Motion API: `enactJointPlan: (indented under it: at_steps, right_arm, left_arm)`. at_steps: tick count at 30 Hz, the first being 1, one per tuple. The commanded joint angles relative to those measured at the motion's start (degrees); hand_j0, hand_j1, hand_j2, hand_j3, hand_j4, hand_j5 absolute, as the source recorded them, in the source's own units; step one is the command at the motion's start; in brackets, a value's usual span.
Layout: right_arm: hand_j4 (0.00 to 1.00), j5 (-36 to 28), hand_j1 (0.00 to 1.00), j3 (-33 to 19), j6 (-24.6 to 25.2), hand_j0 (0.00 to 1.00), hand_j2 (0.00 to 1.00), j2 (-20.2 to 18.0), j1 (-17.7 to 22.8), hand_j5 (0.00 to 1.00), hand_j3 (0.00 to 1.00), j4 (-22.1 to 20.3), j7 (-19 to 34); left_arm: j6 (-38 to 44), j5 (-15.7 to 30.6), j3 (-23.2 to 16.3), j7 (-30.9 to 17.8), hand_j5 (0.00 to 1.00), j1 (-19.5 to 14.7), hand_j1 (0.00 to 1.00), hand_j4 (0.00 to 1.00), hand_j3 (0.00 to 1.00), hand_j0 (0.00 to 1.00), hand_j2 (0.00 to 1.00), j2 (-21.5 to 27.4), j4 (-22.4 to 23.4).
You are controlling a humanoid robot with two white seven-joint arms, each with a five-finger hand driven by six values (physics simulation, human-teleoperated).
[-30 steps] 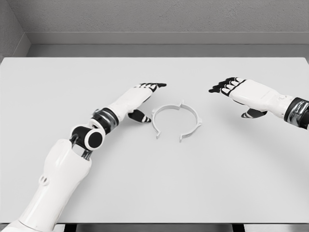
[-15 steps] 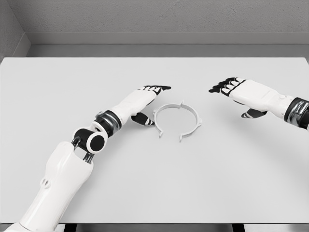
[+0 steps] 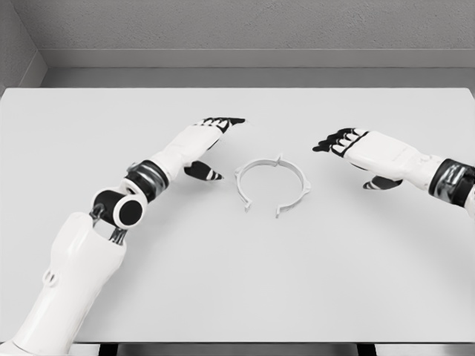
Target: Assemble PVC drainage pipe clamps
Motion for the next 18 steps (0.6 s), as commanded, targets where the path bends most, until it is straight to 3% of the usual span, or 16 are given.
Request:
enactJointPlan:
  at_steps: [1,4,11,18]
  right_arm:
    - [1.0,-0.27,1.0,0.13,0.07,1.0,1.0,1.07,0.0,1.0,1.0,-2.24,0.2]
    - [1.0,-0.45,1.0,1.1,0.07,1.0,1.0,3.44,1.58,1.0,1.0,-4.44,0.29]
    - [1.0,-0.45,1.0,4.62,-0.2,1.0,1.0,8.54,1.23,1.0,1.0,-4.44,0.38]
    - [1.0,0.08,1.0,6.46,-0.2,1.0,1.0,11.26,0.97,1.0,1.0,-4.26,0.38]
  left_arm:
    - [-0.02,0.26,2.15,0.03,1.0,0.0,1.0,1.0,1.0,1.0,1.0,1.65,-0.27]
    - [-0.02,0.26,2.15,0.03,1.0,0.0,1.0,1.0,1.0,1.0,1.0,2.62,-0.19]
    - [-0.02,0.18,2.15,0.03,1.0,0.53,1.0,1.0,1.0,1.0,1.0,2.44,-0.19]
    - [-0.02,0.09,2.06,0.03,1.0,0.53,1.0,1.0,1.0,1.0,1.0,2.35,-0.27]
